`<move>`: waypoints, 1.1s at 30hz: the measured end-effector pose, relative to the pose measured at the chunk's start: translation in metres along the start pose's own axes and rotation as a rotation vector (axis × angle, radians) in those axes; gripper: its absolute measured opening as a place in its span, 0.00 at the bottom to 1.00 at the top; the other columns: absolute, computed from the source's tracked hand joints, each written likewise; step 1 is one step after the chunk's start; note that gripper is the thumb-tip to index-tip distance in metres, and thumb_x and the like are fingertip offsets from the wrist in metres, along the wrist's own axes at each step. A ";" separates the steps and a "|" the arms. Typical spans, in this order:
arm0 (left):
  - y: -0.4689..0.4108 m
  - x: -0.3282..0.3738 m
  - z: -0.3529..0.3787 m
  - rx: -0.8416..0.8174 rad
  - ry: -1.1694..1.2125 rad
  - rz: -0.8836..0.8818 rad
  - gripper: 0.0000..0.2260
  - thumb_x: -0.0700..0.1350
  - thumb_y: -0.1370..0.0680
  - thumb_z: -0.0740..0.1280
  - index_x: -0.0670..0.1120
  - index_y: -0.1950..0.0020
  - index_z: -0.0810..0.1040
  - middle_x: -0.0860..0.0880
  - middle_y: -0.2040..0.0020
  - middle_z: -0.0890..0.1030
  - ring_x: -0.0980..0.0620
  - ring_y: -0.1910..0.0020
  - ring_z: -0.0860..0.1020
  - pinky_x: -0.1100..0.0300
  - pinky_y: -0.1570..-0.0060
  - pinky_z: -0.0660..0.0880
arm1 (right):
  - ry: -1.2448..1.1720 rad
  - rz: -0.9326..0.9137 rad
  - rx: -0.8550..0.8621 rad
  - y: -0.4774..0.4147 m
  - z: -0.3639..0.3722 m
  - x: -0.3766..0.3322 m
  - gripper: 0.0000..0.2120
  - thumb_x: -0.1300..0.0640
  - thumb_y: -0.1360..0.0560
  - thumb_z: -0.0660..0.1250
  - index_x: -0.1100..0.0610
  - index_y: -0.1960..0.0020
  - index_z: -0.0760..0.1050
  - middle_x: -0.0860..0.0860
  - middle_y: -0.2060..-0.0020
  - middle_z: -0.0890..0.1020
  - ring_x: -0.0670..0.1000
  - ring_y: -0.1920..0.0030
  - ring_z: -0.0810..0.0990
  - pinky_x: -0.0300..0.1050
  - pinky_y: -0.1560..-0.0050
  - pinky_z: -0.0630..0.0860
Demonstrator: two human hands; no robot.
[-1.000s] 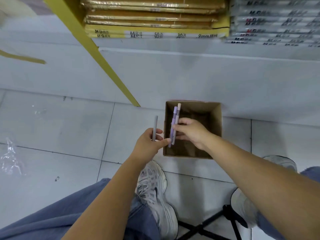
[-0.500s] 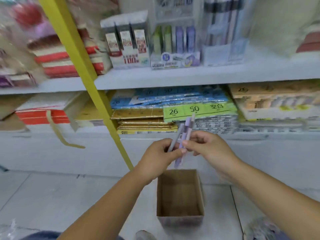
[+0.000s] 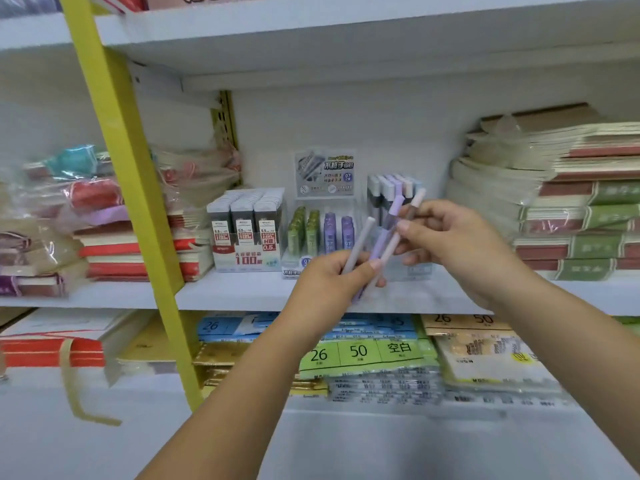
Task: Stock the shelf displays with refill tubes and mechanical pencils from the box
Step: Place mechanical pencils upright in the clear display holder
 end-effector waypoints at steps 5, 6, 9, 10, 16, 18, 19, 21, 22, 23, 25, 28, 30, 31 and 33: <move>-0.023 0.001 -0.001 0.151 0.093 0.013 0.09 0.53 0.18 0.63 0.57 0.51 0.83 0.55 0.57 0.87 0.63 0.66 0.77 0.65 0.70 0.65 | 0.117 -0.307 0.268 -0.022 -0.023 -0.024 0.13 0.64 0.24 0.68 0.48 0.46 0.72 0.50 0.61 0.82 0.48 0.59 0.85 0.38 0.65 0.79; -0.026 -0.001 -0.002 0.169 0.102 0.013 0.09 0.53 0.18 0.63 0.57 0.49 0.82 0.56 0.57 0.87 0.64 0.66 0.77 0.64 0.69 0.66 | 0.155 -0.365 0.307 -0.025 -0.028 -0.027 0.15 0.64 0.24 0.68 0.48 0.44 0.70 0.49 0.61 0.81 0.48 0.58 0.85 0.39 0.63 0.79; -0.033 -0.003 -0.001 0.183 0.153 0.008 0.09 0.53 0.17 0.62 0.55 0.49 0.82 0.55 0.58 0.87 0.66 0.71 0.74 0.62 0.68 0.66 | 0.285 -0.491 0.349 -0.029 -0.036 -0.032 0.21 0.62 0.25 0.69 0.46 0.39 0.65 0.47 0.62 0.80 0.49 0.59 0.84 0.44 0.59 0.81; -0.034 -0.003 -0.001 0.179 0.162 0.005 0.09 0.53 0.17 0.62 0.55 0.49 0.82 0.55 0.57 0.87 0.66 0.71 0.74 0.62 0.68 0.67 | 0.346 -0.520 0.353 -0.029 -0.036 -0.032 0.22 0.62 0.25 0.70 0.45 0.39 0.65 0.47 0.62 0.80 0.49 0.59 0.83 0.47 0.58 0.81; -0.040 -0.004 0.003 0.162 0.189 0.005 0.11 0.53 0.18 0.63 0.57 0.57 0.83 0.53 0.57 0.87 0.66 0.74 0.72 0.60 0.68 0.65 | 0.615 -0.513 0.292 -0.038 -0.030 -0.013 0.25 0.57 0.28 0.73 0.35 0.43 0.65 0.44 0.63 0.80 0.42 0.62 0.80 0.44 0.59 0.79; -0.040 -0.005 0.003 0.164 0.198 0.008 0.09 0.52 0.18 0.64 0.55 0.53 0.82 0.53 0.58 0.87 0.67 0.76 0.72 0.60 0.69 0.64 | 0.689 -0.496 0.242 -0.039 -0.027 -0.007 0.27 0.57 0.29 0.74 0.33 0.45 0.63 0.43 0.64 0.80 0.39 0.61 0.78 0.32 0.61 0.74; -0.041 -0.006 0.003 0.165 0.200 0.009 0.08 0.52 0.18 0.64 0.55 0.52 0.82 0.53 0.59 0.87 0.67 0.76 0.72 0.60 0.69 0.64 | 0.712 -0.486 0.226 -0.039 -0.027 -0.005 0.26 0.57 0.29 0.74 0.33 0.45 0.63 0.42 0.64 0.80 0.38 0.61 0.78 0.28 0.62 0.72; -0.041 -0.007 0.004 0.163 0.208 0.009 0.08 0.52 0.18 0.64 0.54 0.51 0.82 0.52 0.59 0.86 0.66 0.76 0.72 0.61 0.70 0.64 | 0.727 -0.476 0.214 -0.039 -0.027 -0.004 0.25 0.57 0.29 0.74 0.35 0.46 0.64 0.43 0.65 0.80 0.37 0.60 0.77 0.26 0.63 0.70; -0.041 -0.007 0.004 0.162 0.211 0.006 0.08 0.52 0.18 0.64 0.54 0.51 0.82 0.52 0.60 0.86 0.66 0.76 0.72 0.61 0.70 0.64 | 0.731 -0.477 0.212 -0.039 -0.028 -0.004 0.25 0.57 0.29 0.74 0.36 0.46 0.64 0.43 0.65 0.80 0.37 0.60 0.77 0.27 0.63 0.70; -0.041 -0.008 0.004 0.161 0.211 0.002 0.08 0.52 0.18 0.64 0.53 0.52 0.82 0.52 0.60 0.86 0.65 0.76 0.72 0.61 0.70 0.64 | 0.733 -0.478 0.210 -0.039 -0.029 -0.004 0.24 0.57 0.29 0.74 0.36 0.46 0.65 0.43 0.65 0.80 0.38 0.61 0.77 0.28 0.63 0.70; -0.041 -0.009 0.005 0.159 0.212 -0.003 0.09 0.51 0.18 0.64 0.53 0.54 0.82 0.52 0.60 0.86 0.65 0.77 0.71 0.59 0.69 0.64 | 0.728 -0.472 0.210 -0.038 -0.030 -0.006 0.24 0.56 0.29 0.74 0.35 0.47 0.64 0.44 0.65 0.80 0.39 0.61 0.77 0.31 0.63 0.71; -0.040 -0.010 0.004 0.154 0.206 -0.006 0.09 0.51 0.18 0.64 0.54 0.54 0.83 0.52 0.60 0.86 0.65 0.76 0.71 0.58 0.68 0.64 | 0.693 -0.439 0.217 -0.038 -0.032 -0.007 0.22 0.56 0.28 0.73 0.35 0.47 0.65 0.45 0.65 0.81 0.40 0.62 0.78 0.39 0.61 0.74; -0.040 -0.011 0.003 0.153 0.204 -0.014 0.08 0.52 0.18 0.64 0.55 0.52 0.83 0.52 0.59 0.86 0.65 0.75 0.72 0.58 0.68 0.64 | 0.682 -0.422 0.220 -0.038 -0.033 -0.007 0.21 0.55 0.28 0.73 0.36 0.47 0.66 0.44 0.66 0.81 0.39 0.62 0.78 0.37 0.63 0.72; -0.040 -0.012 0.003 0.153 0.206 -0.018 0.08 0.53 0.19 0.64 0.55 0.51 0.83 0.52 0.59 0.86 0.66 0.75 0.73 0.59 0.68 0.64 | 0.678 -0.417 0.221 -0.039 -0.034 -0.007 0.21 0.55 0.28 0.73 0.36 0.47 0.67 0.43 0.66 0.81 0.38 0.62 0.78 0.34 0.64 0.71; -0.040 -0.013 0.002 0.149 0.207 -0.022 0.08 0.53 0.19 0.64 0.55 0.49 0.83 0.52 0.59 0.86 0.66 0.75 0.73 0.59 0.68 0.64 | 0.663 -0.409 0.225 -0.039 -0.035 -0.007 0.20 0.55 0.28 0.73 0.36 0.47 0.67 0.41 0.67 0.81 0.38 0.63 0.78 0.30 0.65 0.69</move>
Point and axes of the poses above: each hand's wrist, its own y-axis away from the middle knuckle, its own z-axis out of the palm, x = y × z, the point moved 2 cm from there along -y, towards the middle knuckle
